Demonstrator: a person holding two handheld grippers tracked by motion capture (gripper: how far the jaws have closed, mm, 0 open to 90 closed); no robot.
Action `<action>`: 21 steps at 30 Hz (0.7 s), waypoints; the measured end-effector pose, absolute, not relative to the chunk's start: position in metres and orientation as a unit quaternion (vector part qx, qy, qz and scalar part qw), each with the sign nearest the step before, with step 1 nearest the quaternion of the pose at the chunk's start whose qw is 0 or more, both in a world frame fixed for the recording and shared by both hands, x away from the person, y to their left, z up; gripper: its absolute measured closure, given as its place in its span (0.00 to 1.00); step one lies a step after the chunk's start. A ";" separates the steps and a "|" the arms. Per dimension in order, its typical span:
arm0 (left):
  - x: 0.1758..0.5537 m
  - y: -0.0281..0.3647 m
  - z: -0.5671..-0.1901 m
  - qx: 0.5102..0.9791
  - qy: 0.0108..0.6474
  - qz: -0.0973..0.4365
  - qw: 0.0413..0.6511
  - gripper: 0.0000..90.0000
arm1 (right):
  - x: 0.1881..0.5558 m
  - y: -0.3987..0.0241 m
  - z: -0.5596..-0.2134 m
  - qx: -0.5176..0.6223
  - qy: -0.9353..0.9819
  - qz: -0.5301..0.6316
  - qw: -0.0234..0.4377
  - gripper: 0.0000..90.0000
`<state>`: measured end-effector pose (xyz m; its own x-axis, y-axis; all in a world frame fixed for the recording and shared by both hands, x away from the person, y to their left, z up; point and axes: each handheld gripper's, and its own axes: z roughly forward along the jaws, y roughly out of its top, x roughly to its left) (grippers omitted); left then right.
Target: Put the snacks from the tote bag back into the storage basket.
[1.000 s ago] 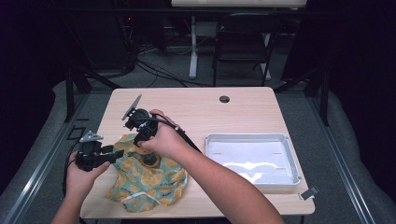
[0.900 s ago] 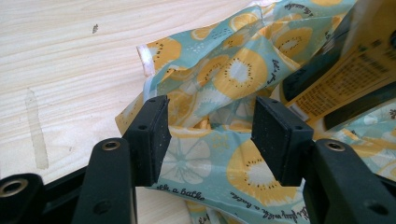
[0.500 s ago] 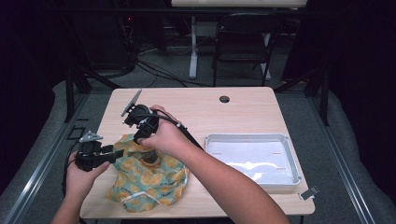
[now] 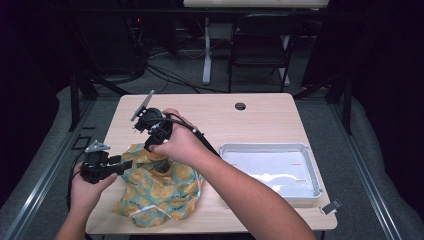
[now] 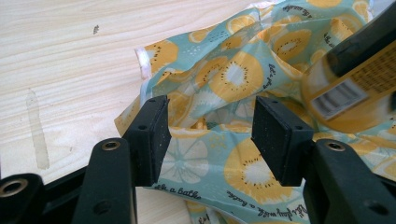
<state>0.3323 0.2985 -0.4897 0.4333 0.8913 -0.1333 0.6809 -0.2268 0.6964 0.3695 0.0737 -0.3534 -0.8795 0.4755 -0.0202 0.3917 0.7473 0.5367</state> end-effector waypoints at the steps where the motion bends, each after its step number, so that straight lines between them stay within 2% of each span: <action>1: 0.332 0.299 -0.490 0.769 0.511 0.149 0.354 0.52 | 0.369 0.072 -0.351 0.234 0.931 0.270 0.078 0.65; 21: 0.332 0.298 -0.490 0.768 0.513 0.151 0.352 0.52 | 0.362 0.035 -0.325 0.246 0.926 0.271 0.095 0.65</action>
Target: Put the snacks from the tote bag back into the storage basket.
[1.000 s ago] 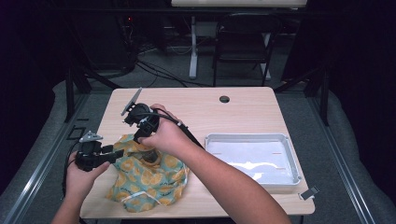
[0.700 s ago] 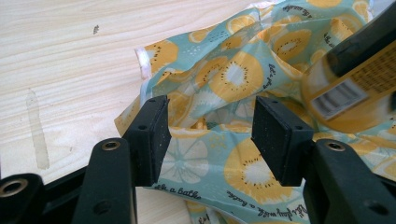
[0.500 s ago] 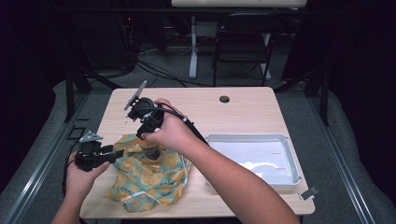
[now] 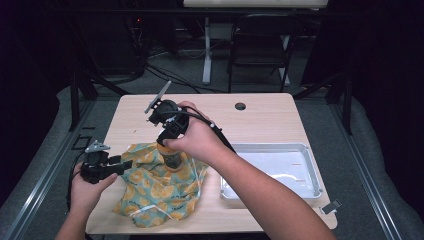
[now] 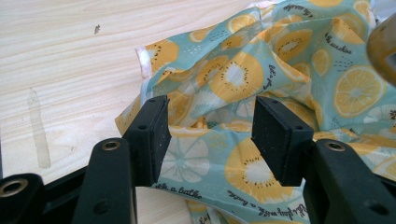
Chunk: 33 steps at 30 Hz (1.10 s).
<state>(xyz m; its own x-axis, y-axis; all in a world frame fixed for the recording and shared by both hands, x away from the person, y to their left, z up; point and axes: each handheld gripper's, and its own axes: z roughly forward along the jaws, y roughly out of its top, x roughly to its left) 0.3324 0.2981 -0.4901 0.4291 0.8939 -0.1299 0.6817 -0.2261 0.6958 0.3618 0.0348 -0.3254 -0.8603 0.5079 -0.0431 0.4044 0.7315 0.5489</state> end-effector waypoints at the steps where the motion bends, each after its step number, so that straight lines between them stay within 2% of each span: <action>1: 0.333 0.298 -0.490 0.769 0.512 0.150 0.352 0.52 | 0.362 0.033 -0.325 0.248 0.925 0.271 0.096 0.65; 33: 0.333 0.299 -0.491 0.769 0.515 0.152 0.347 0.52 | 0.360 -0.033 -0.325 0.282 0.915 0.267 0.109 0.65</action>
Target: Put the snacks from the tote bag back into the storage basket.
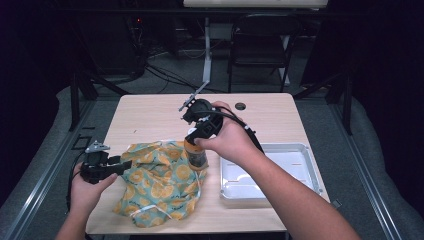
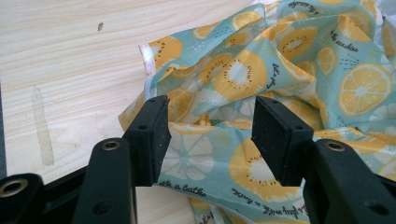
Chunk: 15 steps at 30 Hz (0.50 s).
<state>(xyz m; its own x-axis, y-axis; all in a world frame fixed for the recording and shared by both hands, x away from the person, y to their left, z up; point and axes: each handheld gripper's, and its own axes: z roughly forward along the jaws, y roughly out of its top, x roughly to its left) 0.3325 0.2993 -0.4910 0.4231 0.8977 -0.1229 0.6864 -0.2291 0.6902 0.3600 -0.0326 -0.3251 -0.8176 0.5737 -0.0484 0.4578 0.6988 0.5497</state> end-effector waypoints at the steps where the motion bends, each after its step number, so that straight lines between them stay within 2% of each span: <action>1: 0.333 0.299 -0.491 0.769 0.515 0.153 0.347 0.52 | 0.360 -0.034 -0.326 0.284 0.914 0.268 0.109 0.65; 15: 0.332 0.300 -0.491 0.768 0.516 0.153 0.347 0.52 | 0.362 -0.053 -0.332 0.296 0.911 0.261 0.115 0.65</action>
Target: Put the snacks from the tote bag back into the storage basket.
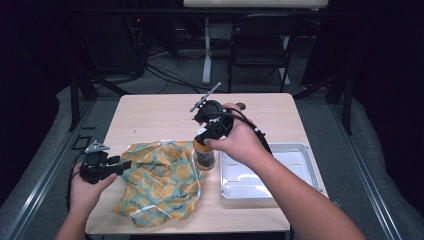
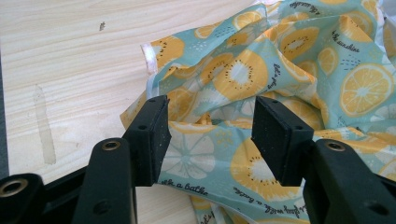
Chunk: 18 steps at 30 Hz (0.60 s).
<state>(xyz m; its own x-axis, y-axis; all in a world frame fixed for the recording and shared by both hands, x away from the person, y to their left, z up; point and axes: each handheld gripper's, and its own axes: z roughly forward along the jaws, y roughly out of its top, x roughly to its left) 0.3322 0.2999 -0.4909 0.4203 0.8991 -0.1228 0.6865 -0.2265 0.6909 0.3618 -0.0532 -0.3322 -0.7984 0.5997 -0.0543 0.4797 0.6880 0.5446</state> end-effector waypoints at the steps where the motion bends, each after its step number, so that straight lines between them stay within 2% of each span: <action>1: 0.332 0.300 -0.491 0.768 0.516 0.153 0.347 0.52 | 0.362 -0.054 -0.333 0.298 0.910 0.264 0.116 0.65; 18: 0.333 0.300 -0.492 0.768 0.518 0.151 0.346 0.52 | 0.367 -0.084 -0.339 0.327 0.901 0.260 0.121 0.65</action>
